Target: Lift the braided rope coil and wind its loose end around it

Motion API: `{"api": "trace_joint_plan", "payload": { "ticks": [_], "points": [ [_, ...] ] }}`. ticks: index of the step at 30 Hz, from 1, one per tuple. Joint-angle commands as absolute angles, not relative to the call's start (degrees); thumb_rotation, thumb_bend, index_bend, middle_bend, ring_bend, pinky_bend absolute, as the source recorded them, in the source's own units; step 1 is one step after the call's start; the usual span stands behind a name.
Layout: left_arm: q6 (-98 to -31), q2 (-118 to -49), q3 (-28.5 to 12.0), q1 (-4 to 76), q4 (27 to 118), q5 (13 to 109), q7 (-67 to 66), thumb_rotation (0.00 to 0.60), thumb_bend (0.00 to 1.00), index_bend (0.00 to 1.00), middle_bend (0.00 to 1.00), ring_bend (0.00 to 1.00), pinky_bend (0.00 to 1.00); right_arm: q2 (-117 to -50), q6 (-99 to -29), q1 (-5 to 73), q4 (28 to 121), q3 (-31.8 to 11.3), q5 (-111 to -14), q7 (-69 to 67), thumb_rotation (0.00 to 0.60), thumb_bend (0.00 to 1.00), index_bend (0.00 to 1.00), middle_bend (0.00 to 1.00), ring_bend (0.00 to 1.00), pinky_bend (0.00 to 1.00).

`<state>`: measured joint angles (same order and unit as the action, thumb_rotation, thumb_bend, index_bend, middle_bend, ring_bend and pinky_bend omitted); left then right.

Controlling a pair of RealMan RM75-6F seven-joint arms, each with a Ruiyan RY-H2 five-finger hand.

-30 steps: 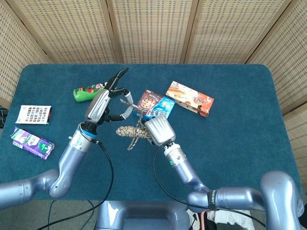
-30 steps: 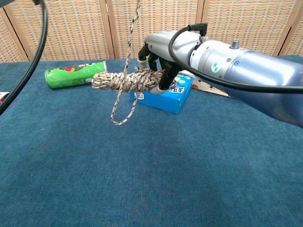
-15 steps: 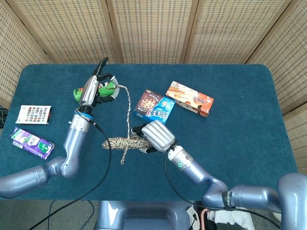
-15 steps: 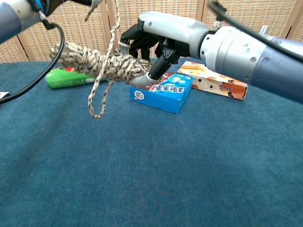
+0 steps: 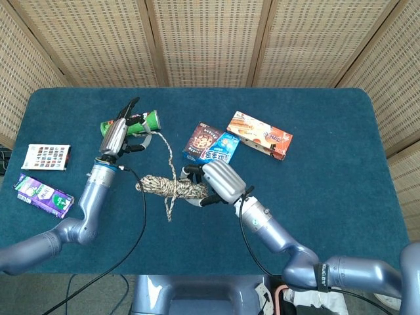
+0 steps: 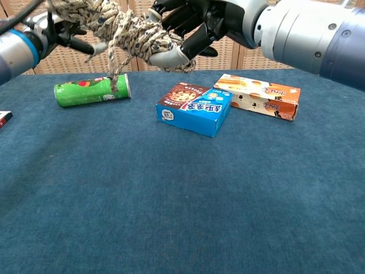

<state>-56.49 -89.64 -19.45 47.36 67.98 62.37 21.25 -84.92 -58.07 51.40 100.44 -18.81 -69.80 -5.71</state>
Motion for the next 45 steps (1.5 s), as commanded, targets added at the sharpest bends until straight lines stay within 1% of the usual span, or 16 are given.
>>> {"api": "trace_joint_plan", "payload": {
  "ticks": [1, 5, 12, 23, 30, 38, 42, 45],
  "points": [
    [-56.4, -89.7, -16.7, 45.6, 64.4, 66.2, 23.3, 0.6, 0.54, 0.81, 0.0, 0.0, 0.0, -84.5, -58.3, 51.1, 101.3, -19.7, -68.0, -4.9, 0.6, 0.87, 0.66, 0.76, 0.58, 0.86],
    [-55.7, -89.5, -14.5, 43.9, 60.5, 68.8, 26.7, 0.6, 0.54, 0.81, 0.0, 0.0, 0.0, -84.3, -58.3, 51.1, 101.8, -21.3, -64.7, -4.9, 0.6, 0.87, 0.66, 0.76, 0.58, 0.86],
    [-55.5, -89.7, -12.7, 42.7, 56.5, 72.4, 31.3, 0.6, 0.54, 0.81, 0.0, 0.0, 0.0, -84.8, -58.3, 51.3, 101.3, -22.9, -60.8, -4.3, 0.6, 0.87, 0.66, 0.76, 0.58, 0.86],
    [-58.4, -89.7, -7.9, 40.6, 50.7, 79.3, 31.1, 0.6, 0.54, 0.81, 0.0, 0.0, 0.0, -85.3, -59.1, 51.1, 101.0, -26.1, -53.1, -4.4, 0.6, 0.87, 0.66, 0.76, 0.58, 0.86],
    [-59.5, -89.6, -5.7, 39.5, 48.8, 82.0, 31.8, 0.6, 0.54, 0.81, 0.0, 0.0, 0.0, -85.3, -59.8, 51.2, 100.4, -26.7, -50.0, -2.7, 0.6, 0.87, 0.66, 0.76, 0.58, 0.86],
    [-64.0, -88.8, -4.0, 38.6, 48.0, 85.9, 31.6, 0.6, 0.54, 0.81, 0.0, 0.0, 0.0, -86.0, -61.9, 52.1, 99.1, -25.4, -47.8, 3.9, 0.6, 0.87, 0.66, 0.76, 0.58, 0.86],
    [-67.5, -88.0, -1.9, 38.2, 47.7, 89.7, 28.1, 0.6, 0.55, 0.81, 0.0, 0.0, 0.0, -86.9, -64.2, 53.1, 99.4, -25.7, -43.5, 9.1, 0.6, 0.87, 0.66, 0.76, 0.58, 0.86],
    [-69.8, -86.9, -0.5, 37.9, 49.0, 92.2, 25.5, 0.6, 0.55, 0.81, 0.0, 0.0, 0.0, -87.4, -66.3, 54.1, 99.7, -25.7, -40.5, 14.0, 0.6, 0.88, 0.66, 0.76, 0.58, 0.86]
  ]
}}
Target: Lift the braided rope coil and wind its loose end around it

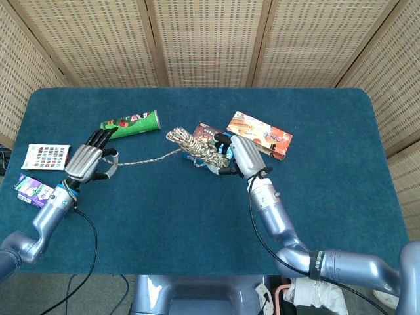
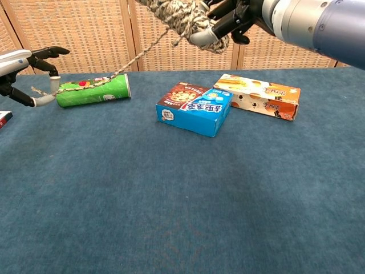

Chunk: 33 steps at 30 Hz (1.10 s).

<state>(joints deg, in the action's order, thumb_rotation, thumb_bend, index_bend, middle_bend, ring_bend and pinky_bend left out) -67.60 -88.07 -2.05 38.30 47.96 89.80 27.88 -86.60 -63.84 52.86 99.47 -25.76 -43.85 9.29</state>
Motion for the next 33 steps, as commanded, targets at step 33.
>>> {"api": "trace_joint_plan", "payload": {
  "ticks": [33],
  "points": [
    [-63.8, -76.4, -16.8, 48.5, 100.1, 78.6, 12.8, 0.6, 0.55, 0.81, 0.0, 0.0, 0.0, -93.1, -69.9, 60.0, 96.5, -18.6, -43.0, 36.8, 0.6, 0.88, 0.67, 0.77, 0.58, 0.86]
  ]
}}
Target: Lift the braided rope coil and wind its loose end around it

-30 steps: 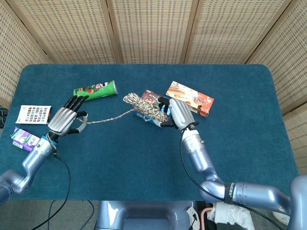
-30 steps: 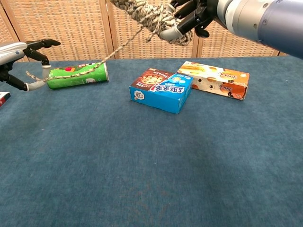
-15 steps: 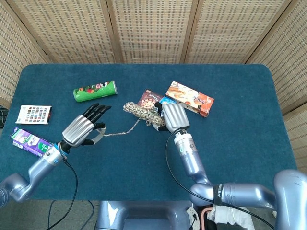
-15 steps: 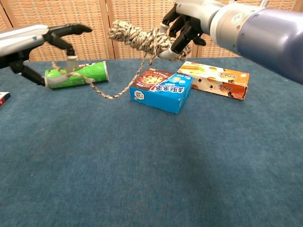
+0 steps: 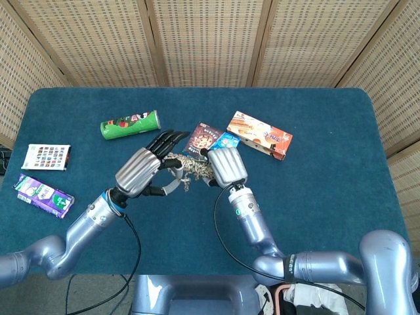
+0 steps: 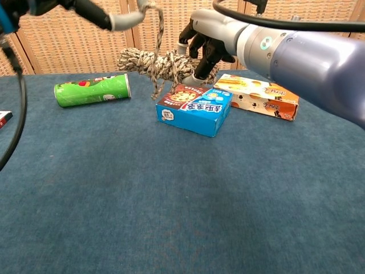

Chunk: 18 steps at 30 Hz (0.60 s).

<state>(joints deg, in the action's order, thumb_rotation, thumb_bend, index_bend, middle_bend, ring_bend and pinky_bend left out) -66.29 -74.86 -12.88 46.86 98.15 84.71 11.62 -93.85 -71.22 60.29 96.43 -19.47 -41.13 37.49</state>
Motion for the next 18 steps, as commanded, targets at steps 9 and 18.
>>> {"api": "trace_joint_plan", "payload": {
  "ticks": [9, 18],
  "points": [
    [-61.7, -78.2, -21.6, 50.3, 97.4, 69.7, 12.3, 0.6, 0.55, 0.82, 0.0, 0.0, 0.0, -88.9, -62.8, 58.2, 97.2, -15.5, -52.4, 29.5, 0.6, 0.88, 0.67, 0.77, 0.58, 0.86],
    [-59.2, -81.4, -23.8, 51.7, 92.5, 62.4, 12.6, 0.6, 0.55, 0.82, 0.0, 0.0, 0.0, -87.0, -58.8, 56.2, 96.6, -15.2, -64.3, 14.4, 0.6, 0.88, 0.67, 0.77, 0.58, 0.86]
  ]
}}
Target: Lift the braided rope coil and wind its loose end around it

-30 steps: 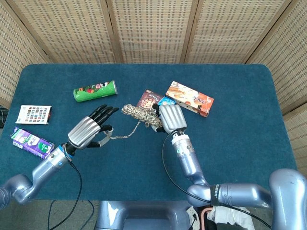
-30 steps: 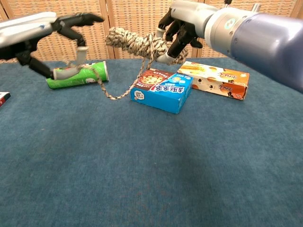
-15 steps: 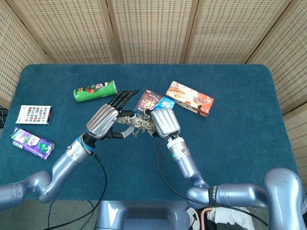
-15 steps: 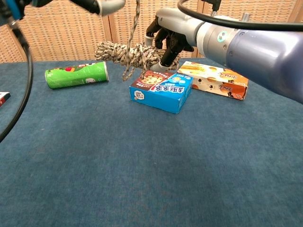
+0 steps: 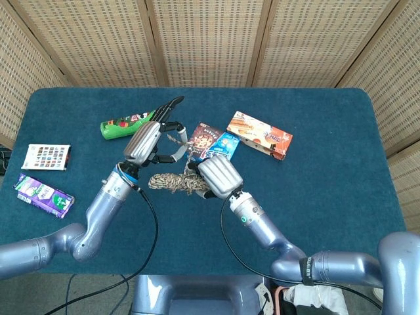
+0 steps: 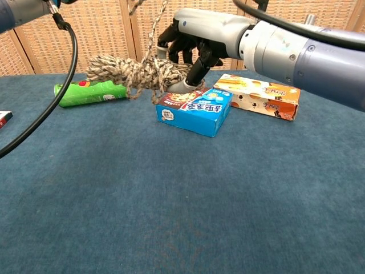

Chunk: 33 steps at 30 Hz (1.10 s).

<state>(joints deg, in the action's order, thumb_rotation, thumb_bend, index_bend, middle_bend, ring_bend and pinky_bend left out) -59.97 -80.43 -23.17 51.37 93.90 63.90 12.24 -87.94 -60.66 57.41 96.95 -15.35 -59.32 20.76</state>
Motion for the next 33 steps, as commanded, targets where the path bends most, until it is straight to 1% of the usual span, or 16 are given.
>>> {"api": "trace_joint_plan", "payload": {
  "ticks": [1, 8, 13, 15, 21, 25, 30, 33],
  "points": [
    [-59.1, -81.6, -23.8, 51.6, 92.0, 61.9, 12.7, 0.6, 0.55, 0.82, 0.0, 0.0, 0.0, -87.1, -58.8, 56.0, 96.6, -15.4, -65.0, 12.9, 0.6, 0.88, 0.67, 0.77, 0.58, 0.86],
    [-57.5, -82.8, -23.3, 50.6, 86.1, 61.1, 16.0, 0.6, 0.55, 0.82, 0.0, 0.0, 0.0, -87.0, -58.6, 54.1, 97.9, -18.0, -66.2, 2.6, 0.6, 0.88, 0.67, 0.77, 0.58, 0.86],
    [-56.3, -84.2, -22.1, 49.8, 82.7, 63.0, 20.2, 0.6, 0.55, 0.82, 0.0, 0.0, 0.0, -86.7, -57.9, 53.4, 99.5, -19.7, -64.4, -1.6, 0.6, 0.88, 0.67, 0.77, 0.58, 0.86],
    [-56.1, -85.1, -21.5, 48.9, 81.4, 64.1, 23.3, 0.6, 0.55, 0.82, 0.0, 0.0, 0.0, -86.5, -57.1, 53.0, 100.7, -20.8, -62.3, -3.9, 0.6, 0.88, 0.67, 0.77, 0.58, 0.86],
    [-56.5, -85.5, -20.0, 47.0, 78.6, 67.5, 28.5, 0.6, 0.55, 0.82, 0.0, 0.0, 0.0, -85.9, -56.3, 52.5, 102.2, -23.1, -57.6, -6.3, 0.6, 0.88, 0.67, 0.77, 0.58, 0.86],
    [-56.6, -85.7, -19.0, 46.3, 76.9, 69.3, 29.6, 0.6, 0.55, 0.82, 0.0, 0.0, 0.0, -85.7, -56.5, 52.5, 102.7, -24.0, -55.4, -5.9, 0.6, 0.88, 0.67, 0.77, 0.58, 0.86],
    [-58.9, -86.3, -15.6, 44.9, 74.2, 74.2, 28.3, 0.6, 0.55, 0.82, 0.0, 0.0, 0.0, -85.6, -57.1, 52.7, 103.7, -25.3, -50.4, -4.2, 0.6, 0.88, 0.67, 0.77, 0.58, 0.86],
    [-60.2, -86.8, -14.4, 44.1, 73.6, 75.5, 27.2, 0.6, 0.55, 0.82, 0.0, 0.0, 0.0, -85.6, -57.6, 53.0, 104.0, -25.8, -48.6, -3.2, 0.6, 0.88, 0.67, 0.77, 0.58, 0.86]
  ]
}}
